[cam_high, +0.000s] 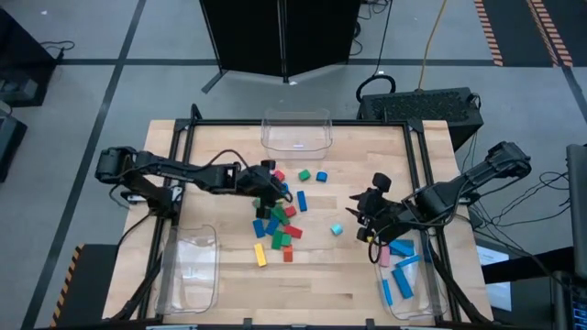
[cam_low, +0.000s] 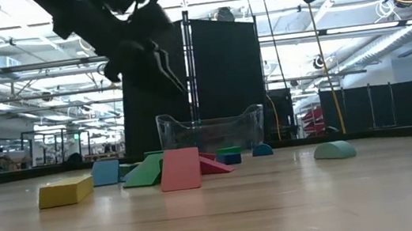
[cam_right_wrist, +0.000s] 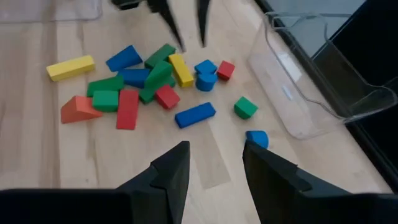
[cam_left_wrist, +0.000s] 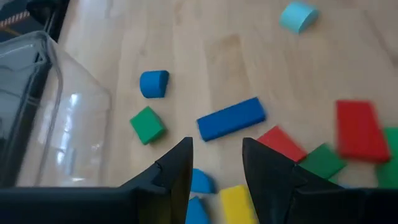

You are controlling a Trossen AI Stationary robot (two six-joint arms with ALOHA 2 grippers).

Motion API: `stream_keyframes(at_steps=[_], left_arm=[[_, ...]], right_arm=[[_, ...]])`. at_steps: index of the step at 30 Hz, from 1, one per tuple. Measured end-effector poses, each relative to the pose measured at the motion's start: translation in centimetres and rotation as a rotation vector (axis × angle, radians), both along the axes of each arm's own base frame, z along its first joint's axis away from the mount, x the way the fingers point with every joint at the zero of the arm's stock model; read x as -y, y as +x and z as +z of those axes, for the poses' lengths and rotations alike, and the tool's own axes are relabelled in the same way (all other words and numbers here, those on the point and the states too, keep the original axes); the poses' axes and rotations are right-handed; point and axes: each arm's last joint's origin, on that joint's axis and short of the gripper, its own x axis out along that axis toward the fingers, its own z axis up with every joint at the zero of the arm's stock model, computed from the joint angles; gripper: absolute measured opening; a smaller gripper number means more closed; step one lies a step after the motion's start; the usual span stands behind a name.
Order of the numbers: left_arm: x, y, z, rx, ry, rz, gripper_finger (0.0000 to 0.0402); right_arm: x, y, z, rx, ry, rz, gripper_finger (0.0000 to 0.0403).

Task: Sort blocks by size
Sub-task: Put the dark blue rectangle block into the bottom right transparent bin

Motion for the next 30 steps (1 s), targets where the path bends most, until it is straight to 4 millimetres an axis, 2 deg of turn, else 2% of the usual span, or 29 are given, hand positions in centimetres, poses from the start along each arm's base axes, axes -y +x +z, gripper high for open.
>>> stream_keyframes(at_steps=[4,9,15,22,30], left_arm=[[-1.1,0.1,-0.6,-0.044,0.058,-0.058,0.0141],[-2.0,0.9,-2.5,-0.152,0.064,-0.112,0.0141],[-2.3,3.4,-3.9,-0.257,0.084,-0.198,0.0141],[-2.5,5.7,-4.0,-0.285,0.15,-0.351,0.0143],[-2.9,8.6,-5.6,-0.361,0.261,-0.413,0.0205]], right_arm=[[0.0,0.0,0.0,-0.01,-0.007,0.02,0.0144],[0.0,0.1,0.0,-0.022,-0.007,0.044,0.0144],[-0.1,0.1,-0.1,-0.032,0.029,0.06,0.0144],[-0.1,-0.1,-0.2,-0.047,0.046,0.055,0.0144],[-0.1,-0.2,-0.4,-0.075,0.066,0.069,0.0144]])
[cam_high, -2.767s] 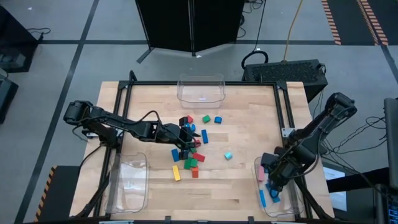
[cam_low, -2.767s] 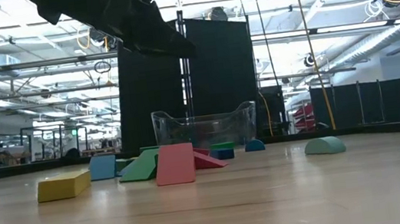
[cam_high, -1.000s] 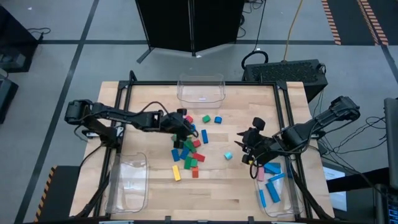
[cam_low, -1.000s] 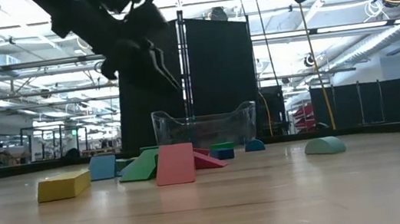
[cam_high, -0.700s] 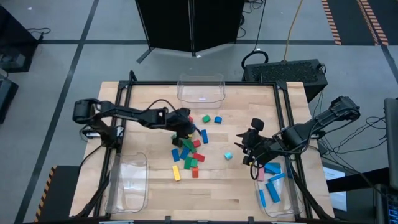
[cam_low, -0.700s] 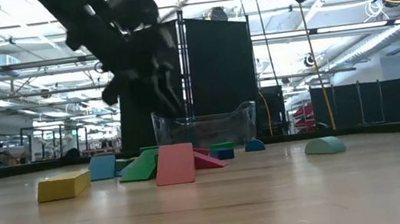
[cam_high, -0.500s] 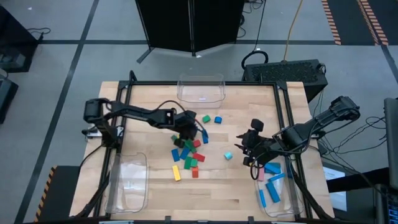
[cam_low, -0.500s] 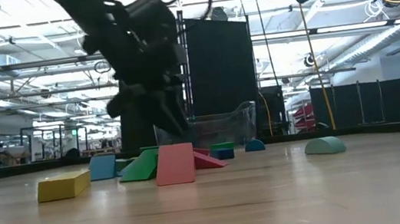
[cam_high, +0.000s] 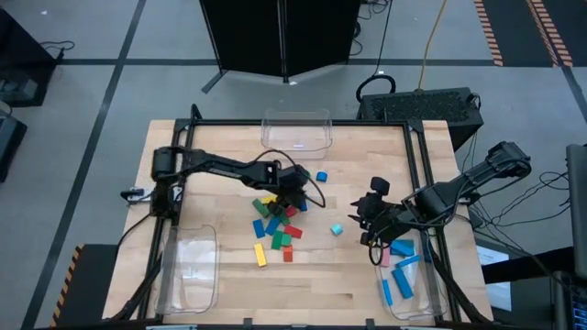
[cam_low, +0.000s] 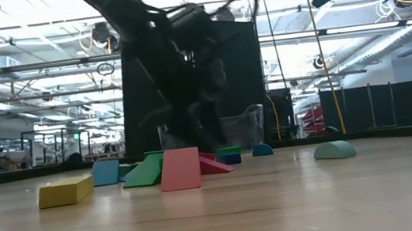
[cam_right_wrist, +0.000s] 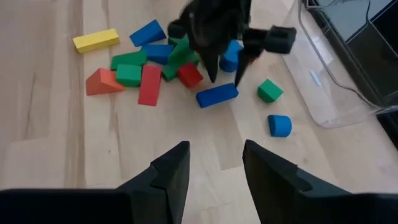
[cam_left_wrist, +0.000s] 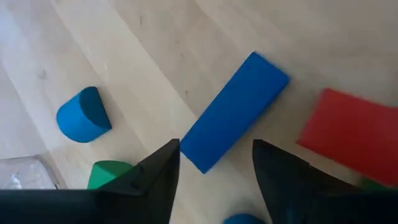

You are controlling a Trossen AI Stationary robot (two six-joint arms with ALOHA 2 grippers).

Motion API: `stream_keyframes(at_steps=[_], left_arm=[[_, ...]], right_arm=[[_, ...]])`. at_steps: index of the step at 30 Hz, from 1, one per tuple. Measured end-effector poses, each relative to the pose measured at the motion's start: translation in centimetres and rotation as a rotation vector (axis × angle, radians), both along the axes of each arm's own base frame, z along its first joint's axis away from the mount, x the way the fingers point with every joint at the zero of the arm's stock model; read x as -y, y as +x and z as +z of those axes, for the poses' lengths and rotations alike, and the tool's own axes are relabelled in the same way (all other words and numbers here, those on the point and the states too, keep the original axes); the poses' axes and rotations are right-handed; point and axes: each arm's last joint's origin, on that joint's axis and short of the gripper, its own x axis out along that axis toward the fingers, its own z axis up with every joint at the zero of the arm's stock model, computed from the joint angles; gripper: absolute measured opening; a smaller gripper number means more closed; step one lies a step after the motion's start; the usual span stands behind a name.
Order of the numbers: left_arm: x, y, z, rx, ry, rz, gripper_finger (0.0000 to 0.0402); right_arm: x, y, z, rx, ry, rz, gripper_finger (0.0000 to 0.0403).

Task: Sort blocks by size
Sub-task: Put the dark blue rectangle block into the bottom right transparent bin

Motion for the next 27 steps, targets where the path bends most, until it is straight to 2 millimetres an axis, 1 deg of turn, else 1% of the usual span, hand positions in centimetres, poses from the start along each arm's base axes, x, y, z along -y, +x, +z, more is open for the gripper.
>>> stream_keyframes(at_steps=[4,12,24,27], left_arm=[[-0.1,1.1,-0.4,-0.06,0.025,-0.046,0.0229],[-0.3,2.4,-0.7,-0.105,0.067,-0.148,0.0233],[-0.3,2.7,-1.2,-0.222,0.011,-0.162,0.0233],[-0.3,2.8,-1.1,-0.229,0.009,-0.162,0.0225]], right_arm=[[0.0,-0.1,-0.1,-0.014,0.019,-0.003,0.0144],[0.1,-0.2,-0.2,-0.03,0.013,-0.002,0.0144],[0.1,-0.2,-0.2,-0.027,0.014,-0.002,0.0144],[0.1,-0.2,-0.2,-0.027,0.013,-0.002,0.0144]])
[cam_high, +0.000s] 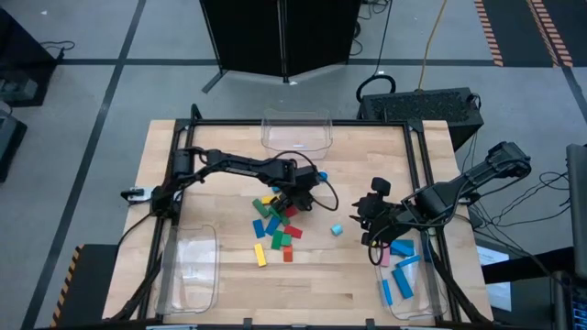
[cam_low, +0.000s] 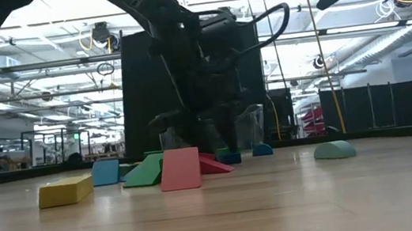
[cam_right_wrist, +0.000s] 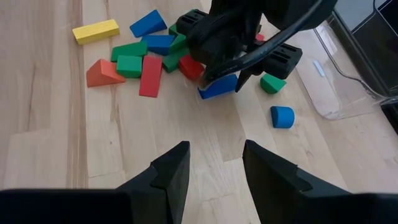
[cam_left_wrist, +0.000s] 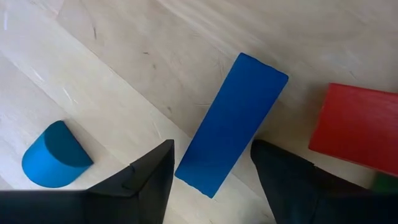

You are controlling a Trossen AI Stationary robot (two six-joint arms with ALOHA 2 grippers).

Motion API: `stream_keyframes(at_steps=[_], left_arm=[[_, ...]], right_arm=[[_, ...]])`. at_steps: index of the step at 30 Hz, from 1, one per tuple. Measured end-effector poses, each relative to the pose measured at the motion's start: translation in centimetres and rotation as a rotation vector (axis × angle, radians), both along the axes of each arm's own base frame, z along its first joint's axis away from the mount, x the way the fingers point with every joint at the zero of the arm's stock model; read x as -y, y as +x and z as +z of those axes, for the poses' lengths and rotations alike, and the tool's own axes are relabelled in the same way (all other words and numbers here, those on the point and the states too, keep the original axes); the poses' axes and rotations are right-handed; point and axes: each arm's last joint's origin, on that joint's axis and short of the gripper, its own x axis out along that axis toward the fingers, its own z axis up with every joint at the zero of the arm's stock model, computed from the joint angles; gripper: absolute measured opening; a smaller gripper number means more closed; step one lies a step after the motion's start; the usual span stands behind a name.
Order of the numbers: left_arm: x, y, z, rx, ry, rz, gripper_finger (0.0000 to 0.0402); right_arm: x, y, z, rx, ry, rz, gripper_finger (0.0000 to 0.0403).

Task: Sort blocks by size
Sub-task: Put the dark blue rectangle block into the bottom right transparent bin

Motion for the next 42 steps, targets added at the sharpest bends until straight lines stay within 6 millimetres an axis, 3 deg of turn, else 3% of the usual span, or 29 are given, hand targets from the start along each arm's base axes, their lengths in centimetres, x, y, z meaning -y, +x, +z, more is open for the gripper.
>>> stream_keyframes(at_steps=[14,30,38,42], left_arm=[[-0.1,0.4,1.0,-0.013,-0.029,0.096,0.0084],[-0.3,0.6,1.1,0.007,0.021,0.279,0.0083],[-0.3,0.2,1.8,-0.005,-0.007,0.339,0.0081],[0.1,-0.1,3.7,0.028,-0.164,0.345,0.008]], right_arm=[[0.0,0.0,0.0,-0.001,-0.001,0.0,0.0144],[0.5,-0.5,-0.4,0.0,-0.028,-0.124,0.0144],[0.8,-1.2,-3.3,-0.066,-0.042,-0.147,0.0144],[0.8,-1.3,-5.2,-0.07,-0.029,-0.135,0.0144]])
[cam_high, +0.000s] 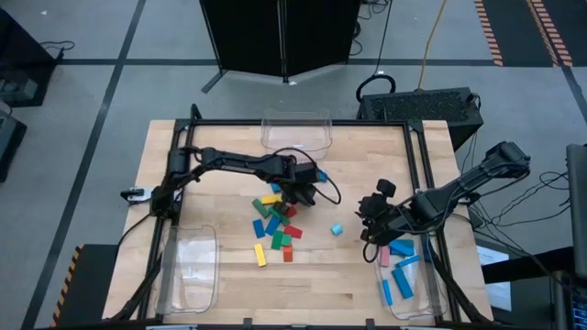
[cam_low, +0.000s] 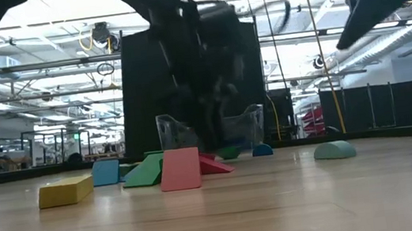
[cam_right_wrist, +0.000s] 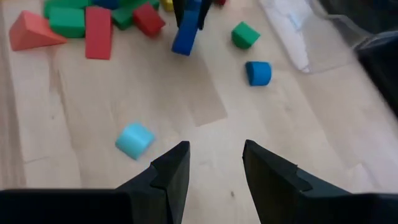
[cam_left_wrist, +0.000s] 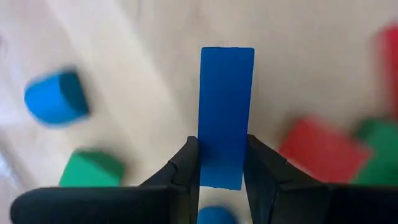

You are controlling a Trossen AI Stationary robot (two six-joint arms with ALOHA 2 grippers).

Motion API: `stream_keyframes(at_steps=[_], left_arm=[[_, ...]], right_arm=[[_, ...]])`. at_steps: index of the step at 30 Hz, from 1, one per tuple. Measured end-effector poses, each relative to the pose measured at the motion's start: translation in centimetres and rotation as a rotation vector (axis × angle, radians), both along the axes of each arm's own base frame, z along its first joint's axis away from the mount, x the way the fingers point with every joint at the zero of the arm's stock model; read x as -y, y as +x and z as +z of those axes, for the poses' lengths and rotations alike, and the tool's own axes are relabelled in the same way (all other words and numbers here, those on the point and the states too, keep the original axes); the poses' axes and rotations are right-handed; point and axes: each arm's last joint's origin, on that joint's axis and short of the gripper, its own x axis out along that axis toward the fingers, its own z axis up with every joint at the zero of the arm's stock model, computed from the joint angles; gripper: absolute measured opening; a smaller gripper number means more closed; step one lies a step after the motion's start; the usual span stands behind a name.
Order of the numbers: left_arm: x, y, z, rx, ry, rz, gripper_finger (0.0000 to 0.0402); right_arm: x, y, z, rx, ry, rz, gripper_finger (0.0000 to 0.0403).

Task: Sort blocks by size
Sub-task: Put the dark blue rectangle block into the bottom right transparent bin

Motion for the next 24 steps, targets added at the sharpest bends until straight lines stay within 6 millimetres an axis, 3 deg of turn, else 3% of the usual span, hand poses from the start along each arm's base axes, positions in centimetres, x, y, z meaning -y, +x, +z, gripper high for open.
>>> stream_keyframes(at_steps=[9,15,24], left_arm=[[0.7,-0.8,4.9,0.143,-0.414,0.009,0.0082],[1.3,-1.2,5.2,0.118,-0.627,-0.048,0.0085],[1.4,-1.1,4.9,0.132,-0.639,-0.06,0.0087]], right_arm=[[-0.8,1.2,-2.7,0.149,0.011,0.215,0.0144],[-1.5,2.4,-2.0,0.255,-0.127,0.404,0.0144],[-2.4,5.5,-3.6,0.263,-0.466,0.509,0.0144]])
